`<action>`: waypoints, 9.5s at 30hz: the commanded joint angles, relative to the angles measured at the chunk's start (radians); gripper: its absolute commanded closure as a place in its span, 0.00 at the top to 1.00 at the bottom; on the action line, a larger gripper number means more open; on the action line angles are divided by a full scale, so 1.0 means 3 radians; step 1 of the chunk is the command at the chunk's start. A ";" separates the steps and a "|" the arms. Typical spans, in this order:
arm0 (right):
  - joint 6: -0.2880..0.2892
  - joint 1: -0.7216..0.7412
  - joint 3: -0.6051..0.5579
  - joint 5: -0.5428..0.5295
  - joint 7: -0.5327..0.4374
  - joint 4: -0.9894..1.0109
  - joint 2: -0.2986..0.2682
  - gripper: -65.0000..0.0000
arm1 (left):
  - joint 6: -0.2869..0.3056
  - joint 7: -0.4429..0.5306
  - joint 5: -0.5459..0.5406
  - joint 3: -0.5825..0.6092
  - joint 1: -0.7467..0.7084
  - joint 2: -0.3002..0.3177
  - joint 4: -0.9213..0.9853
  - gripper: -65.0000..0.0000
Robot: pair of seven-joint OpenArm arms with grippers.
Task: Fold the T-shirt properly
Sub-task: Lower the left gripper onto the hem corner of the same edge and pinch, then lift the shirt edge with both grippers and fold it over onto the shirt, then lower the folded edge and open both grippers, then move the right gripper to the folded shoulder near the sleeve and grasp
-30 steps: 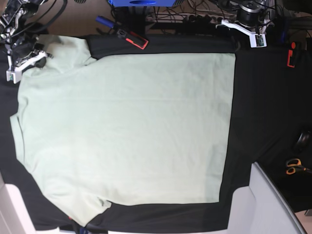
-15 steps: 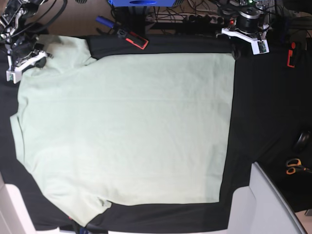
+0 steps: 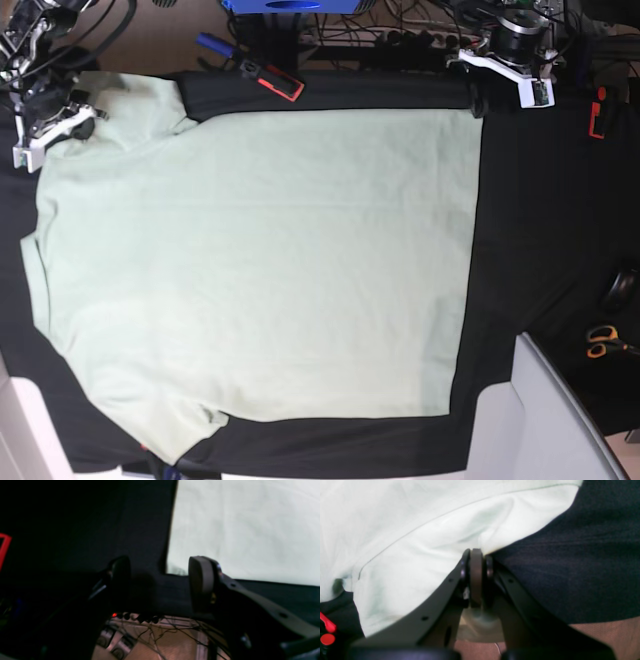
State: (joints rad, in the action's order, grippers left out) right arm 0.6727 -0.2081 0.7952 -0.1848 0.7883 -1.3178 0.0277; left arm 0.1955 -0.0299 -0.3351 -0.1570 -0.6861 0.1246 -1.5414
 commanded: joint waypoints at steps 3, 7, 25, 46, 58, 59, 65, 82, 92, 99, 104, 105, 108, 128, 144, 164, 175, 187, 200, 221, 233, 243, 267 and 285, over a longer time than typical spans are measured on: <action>0.0085 0.0001 -0.0086 0.0112 0.0331 0.0135 0.0115 0.00 | 0.0195 0.0072 -0.0430 -0.0011 -0.0017 0.0012 -0.0035 0.57; 0.0085 0.0001 -0.0086 0.0112 0.0331 0.0135 0.0115 0.00 | 0.0261 0.0067 -0.1059 -0.0001 -0.0017 0.0114 -0.0020 0.57; 0.0085 0.0026 -0.0086 0.0112 0.0331 0.0135 0.0115 0.00 | 0.0266 0.0061 -0.1172 0.0158 0.0305 0.0155 0.0701 0.57; 0.0085 0.0021 -0.0086 0.0112 0.0331 0.0135 0.0115 0.00 | 0.0266 0.0067 -0.1167 0.0495 0.0459 0.0145 0.0783 0.07; 0.0085 -0.0004 -0.0055 0.0117 0.0326 0.0068 0.0038 0.00 | 0.0261 0.0077 -0.1172 0.0306 0.0382 0.0155 0.0675 0.00; 0.0085 -0.0035 -0.0055 0.0117 0.0326 0.0012 0.0008 0.00 | 0.0261 0.0072 -0.1172 0.0239 0.0366 0.0155 0.0645 0.00; 0.0085 -0.0173 -0.0081 0.0117 0.0418 -0.0510 -0.0003 0.00 | 0.0261 0.0067 -0.1172 0.0050 0.0213 0.0170 0.0323 0.00; 0.0085 -0.0102 -0.0132 0.0117 0.1001 -0.1272 -0.0033 0.00 | 0.0256 0.0061 -0.1172 0.0055 0.0090 0.0155 -0.0035 0.00; 0.0085 0.0072 -0.0326 0.0123 0.1165 -0.1261 -0.0110 0.00 | 0.0246 0.0061 -0.1172 0.0050 0.0172 0.0155 -0.0035 0.00; 0.0085 0.0236 -0.0459 0.0123 0.1293 -0.1256 -0.0161 0.00 | 0.0241 0.0031 -0.1177 0.0050 0.0264 0.0155 -0.0030 0.00; 0.0085 0.0333 -0.0628 0.0123 0.1282 -0.1241 -0.0197 0.00 | 0.0133 -0.0373 -0.1177 -0.0052 0.0433 0.0130 -0.0051 0.00; 0.0085 0.0338 -0.0628 0.0123 0.1282 -0.1231 -0.0197 0.00 | 0.0118 -0.0394 -0.1172 -0.0067 0.0474 0.0119 -0.0051 0.00; 0.0085 0.0425 -0.0633 0.0123 0.1287 -0.1205 -0.0202 0.00 | 0.0118 -0.0440 -0.1156 -0.0078 0.0597 0.0109 -0.0030 0.00; 0.0085 0.0885 -0.0633 0.0123 0.1293 -0.0806 -0.0483 0.00 | 0.0118 -0.1002 -0.1151 -0.0037 0.1072 0.0109 0.0051 0.00; 0.0085 0.1192 -0.1088 0.0123 0.1027 -0.0218 -0.0668 0.00 | 0.0118 -0.1140 -0.1151 -0.0032 0.1456 0.0104 0.0420 0.00; 0.0085 0.1642 -0.1201 0.0123 0.0776 0.0462 -0.0749 0.00 | 0.0118 -0.1140 -0.0563 -0.0032 0.1993 0.0022 0.0931 0.00; 0.0085 0.1704 -0.1196 0.0123 0.0444 0.0887 -0.0811 0.01 | 0.0118 -0.1140 -0.0338 -0.0027 0.2223 -0.0029 0.1243 0.00; 0.0085 0.1755 -0.1170 0.0117 0.0438 0.0856 -0.0790 0.01 | 0.0133 -0.1125 -0.0338 -0.0027 0.2341 -0.0019 0.1315 0.00; 0.0085 0.1755 -0.1190 0.0117 0.0387 0.0866 -0.0785 0.00 | 0.0133 -0.1125 -0.0333 -0.0027 0.2407 -0.0019 0.1320 0.00; 0.0085 0.1806 -0.1196 0.0117 0.0280 0.0887 -0.0790 0.00 | 0.0133 -0.1115 -0.0333 -0.0027 0.2612 -0.0014 0.1530 0.00; 0.0085 0.1970 -0.1201 0.0123 0.0203 0.1122 -0.0806 0.00 | 0.0133 -0.1110 0.0102 -0.0062 0.2622 -0.0034 0.1514 0.00; 0.0085 0.1970 -0.1201 0.0123 0.0198 0.1122 -0.0806 0.02 | 0.0133 -0.1110 0.0127 -0.0037 0.2699 -0.0029 0.1519 0.00; 0.0085 0.1351 -0.0945 0.0102 0.0766 -0.0331 -0.0504 0.67 | 0.0118 -0.1140 0.0133 -0.0323 0.2172 0.0053 0.0532 0.42; 0.0085 0.0481 -0.0745 -0.0849 0.0853 -0.0402 0.0192 0.67 | 0.0118 -0.1105 0.0675 -0.0339 0.1318 0.0109 0.0440 0.00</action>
State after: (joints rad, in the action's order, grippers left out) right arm 0.6895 -0.0727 0.5697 -0.4221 1.0542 -1.4212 0.0917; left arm 0.2359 -0.3790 -0.1307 -0.2546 -0.2905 0.1478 -1.3899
